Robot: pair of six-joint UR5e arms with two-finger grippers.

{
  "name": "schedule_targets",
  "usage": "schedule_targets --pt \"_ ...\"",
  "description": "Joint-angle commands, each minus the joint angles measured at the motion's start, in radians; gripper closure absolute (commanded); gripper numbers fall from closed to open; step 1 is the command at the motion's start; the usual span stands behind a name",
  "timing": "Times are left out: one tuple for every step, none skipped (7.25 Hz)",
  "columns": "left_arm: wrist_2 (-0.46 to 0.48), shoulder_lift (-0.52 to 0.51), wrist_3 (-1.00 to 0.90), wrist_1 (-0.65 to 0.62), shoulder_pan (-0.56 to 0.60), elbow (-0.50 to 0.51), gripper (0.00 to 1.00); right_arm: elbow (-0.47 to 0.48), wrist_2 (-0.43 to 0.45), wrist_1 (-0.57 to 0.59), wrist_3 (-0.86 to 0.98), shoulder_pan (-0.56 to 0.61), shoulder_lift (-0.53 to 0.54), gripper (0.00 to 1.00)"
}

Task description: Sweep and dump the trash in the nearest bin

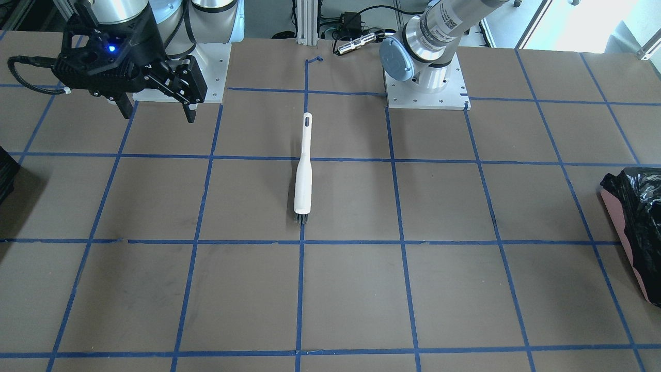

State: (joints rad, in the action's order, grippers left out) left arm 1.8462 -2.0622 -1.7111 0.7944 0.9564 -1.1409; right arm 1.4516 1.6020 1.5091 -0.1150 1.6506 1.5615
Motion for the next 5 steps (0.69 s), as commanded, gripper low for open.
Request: schedule_targets --pt "-0.025 0.016 0.221 0.028 0.103 -0.058 1.00 0.001 -0.002 -0.001 0.000 0.000 0.000 0.00" --pt "-0.031 0.025 0.360 0.051 0.163 -0.104 1.00 0.003 -0.002 -0.001 0.000 0.000 0.000 0.00" --pt "-0.033 0.036 0.495 0.098 0.220 -0.137 1.00 0.003 -0.002 -0.001 0.000 0.000 0.000 0.00" --pt "-0.062 0.051 0.622 0.218 0.261 -0.141 1.00 0.003 -0.002 -0.001 0.000 0.000 0.000 0.00" --pt "-0.091 0.060 0.756 0.361 0.292 -0.137 1.00 0.003 -0.002 -0.001 0.000 0.000 0.000 0.00"
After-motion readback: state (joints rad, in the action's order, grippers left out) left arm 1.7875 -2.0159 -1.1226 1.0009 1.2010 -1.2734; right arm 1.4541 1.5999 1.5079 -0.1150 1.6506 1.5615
